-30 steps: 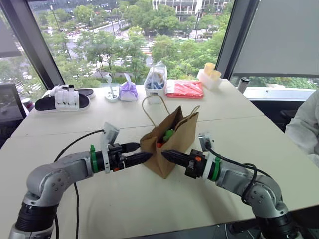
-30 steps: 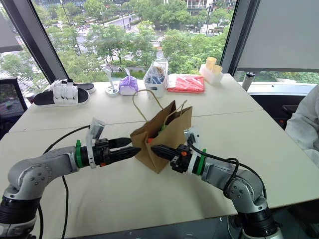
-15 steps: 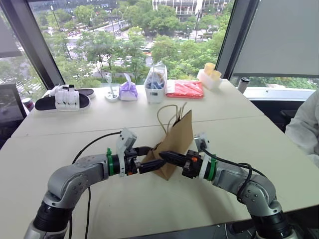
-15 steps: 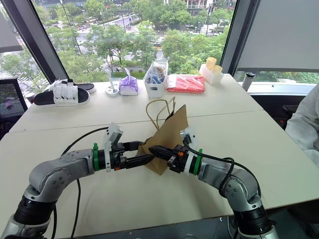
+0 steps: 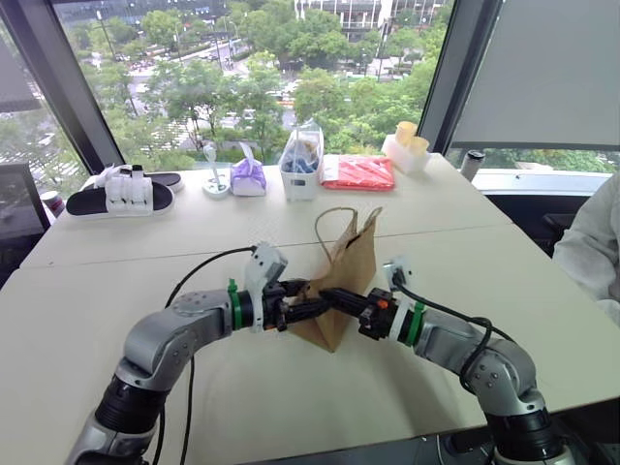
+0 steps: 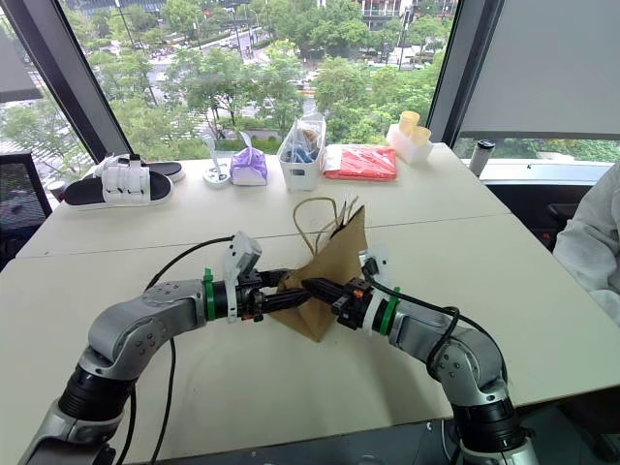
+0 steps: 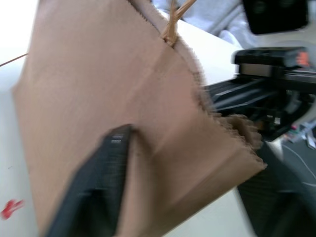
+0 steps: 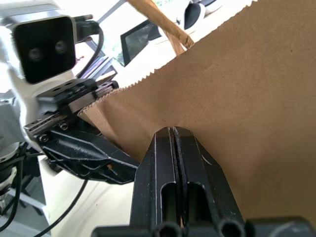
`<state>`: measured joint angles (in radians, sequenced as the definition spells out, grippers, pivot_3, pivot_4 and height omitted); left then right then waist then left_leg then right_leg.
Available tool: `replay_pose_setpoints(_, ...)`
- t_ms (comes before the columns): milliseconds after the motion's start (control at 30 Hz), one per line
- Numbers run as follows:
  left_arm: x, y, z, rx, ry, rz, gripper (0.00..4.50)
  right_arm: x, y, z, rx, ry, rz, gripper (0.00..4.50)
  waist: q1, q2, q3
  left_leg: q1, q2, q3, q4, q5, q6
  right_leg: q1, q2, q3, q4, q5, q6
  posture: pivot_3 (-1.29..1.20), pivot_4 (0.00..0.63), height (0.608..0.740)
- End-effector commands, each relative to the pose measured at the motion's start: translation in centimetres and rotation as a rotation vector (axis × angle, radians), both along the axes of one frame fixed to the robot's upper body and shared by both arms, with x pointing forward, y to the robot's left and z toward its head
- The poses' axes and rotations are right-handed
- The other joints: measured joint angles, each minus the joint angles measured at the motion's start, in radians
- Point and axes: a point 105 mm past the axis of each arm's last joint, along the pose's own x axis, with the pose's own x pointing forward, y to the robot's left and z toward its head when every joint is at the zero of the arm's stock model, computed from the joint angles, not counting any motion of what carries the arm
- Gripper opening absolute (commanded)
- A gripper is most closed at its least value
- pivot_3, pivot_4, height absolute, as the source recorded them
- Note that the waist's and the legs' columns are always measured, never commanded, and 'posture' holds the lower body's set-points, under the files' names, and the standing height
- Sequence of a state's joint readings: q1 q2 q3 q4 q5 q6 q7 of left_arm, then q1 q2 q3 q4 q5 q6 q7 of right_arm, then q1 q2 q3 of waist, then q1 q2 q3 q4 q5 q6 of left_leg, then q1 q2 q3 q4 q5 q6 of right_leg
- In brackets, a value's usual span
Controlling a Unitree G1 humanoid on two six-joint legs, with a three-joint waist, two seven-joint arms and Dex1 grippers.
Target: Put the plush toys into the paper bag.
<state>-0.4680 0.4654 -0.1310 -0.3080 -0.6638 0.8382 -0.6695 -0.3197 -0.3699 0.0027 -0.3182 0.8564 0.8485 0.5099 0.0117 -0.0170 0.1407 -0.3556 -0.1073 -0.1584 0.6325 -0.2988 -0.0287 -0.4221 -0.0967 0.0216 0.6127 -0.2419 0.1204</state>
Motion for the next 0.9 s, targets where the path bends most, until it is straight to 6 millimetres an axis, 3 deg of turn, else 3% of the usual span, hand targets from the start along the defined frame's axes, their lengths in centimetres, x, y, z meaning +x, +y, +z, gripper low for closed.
replay_pose_setpoints(33, 0.8, 0.5, -0.2, 0.032, -0.013, 0.048, 0.79, -1.7, 1.6, 2.9, 0.093, -0.084, 0.120, 0.00, 0.000, 0.000, 0.000, 0.000, 0.000, 0.000, 0.000, 0.000, 0.000, 0.000, 0.000, 0.000, 0.000, 0.000, 0.000, 0.00, 0.150, 0.740)
replay_pose_setpoints(67, 0.8, 0.5, -0.2, 0.034, -0.013, 0.050, 0.27, -1.8, 1.6, 3.0, 0.097, -0.083, 0.124, 0.00, -0.001, 0.000, 0.000, 0.000, 0.000, 0.000, 0.000, 0.000, 0.000, 0.000, 0.000, 0.000, 0.000, 0.000, 0.000, 0.00, 0.150, 0.740)
replay_pose_setpoints(100, 0.9, 0.6, -0.2, 0.036, -0.014, 0.053, 0.06, -1.9, 1.5, 3.0, 0.100, -0.081, 0.126, 0.00, -0.002, 0.000, 0.000, 0.000, 0.000, 0.000, 0.000, 0.000, 0.000, 0.000, 0.000, 0.000, 0.000, 0.000, 0.000, 0.00, 0.150, 0.740)
replay_pose_setpoints(233, 1.1, 0.8, -0.1, 0.050, -0.031, 0.061, 0.06, -2.2, 0.7, 3.6, 0.143, -0.070, 0.122, 0.00, 0.002, 0.000, 0.000, 0.000, 0.000, 0.000, 0.001, 0.000, 0.000, 0.001, 0.000, 0.000, 0.000, 0.000, 0.000, 0.00, 0.150, 0.740)
replay_pose_setpoints(333, 1.3, 1.0, 0.4, 0.080, -0.096, 0.041, 0.06, -2.1, -1.0, 4.4, 0.195, -0.067, 0.094, 0.00, 0.002, 0.000, 0.000, 0.000, -0.001, 0.000, 0.001, 0.000, 0.000, 0.002, 0.000, 0.000, 0.000, 0.000, 0.000, 0.00, 0.150, 0.740)
replay_pose_setpoints(533, 1.6, 1.4, 2.1, 0.232, -0.388, -0.168, 0.06, -1.6, -4.3, 4.4, 0.178, -0.062, 0.017, 0.00, 0.001, 0.000, 0.000, 0.000, 0.000, 0.000, 0.000, 0.000, 0.000, 0.001, 0.000, 0.000, 0.000, 0.000, 0.000, 0.00, 0.150, 0.740)
replay_pose_setpoints(700, 3.4, 1.2, 3.3, 0.288, -0.516, -0.317, 0.06, -1.0, -5.9, 4.1, 0.149, -0.060, -0.029, 0.00, 0.001, 0.000, 0.000, 0.000, 0.000, 0.001, 0.001, 0.000, 0.001, 0.002, 0.000, -0.001, -0.002, 0.000, 0.000, 0.00, 0.150, 0.740)
replay_pose_setpoints(900, 7.4, 0.8, 5.9, 0.306, -0.570, -0.397, 0.06, -1.9, -7.1, 3.8, 0.151, -0.066, -0.087, 0.00, 0.002, -0.001, 0.000, -0.002, 0.000, 0.000, 0.004, -0.001, 0.002, 0.003, 0.000, -0.004, -0.001, 0.000, 0.000, 0.00, 0.150, 0.740)
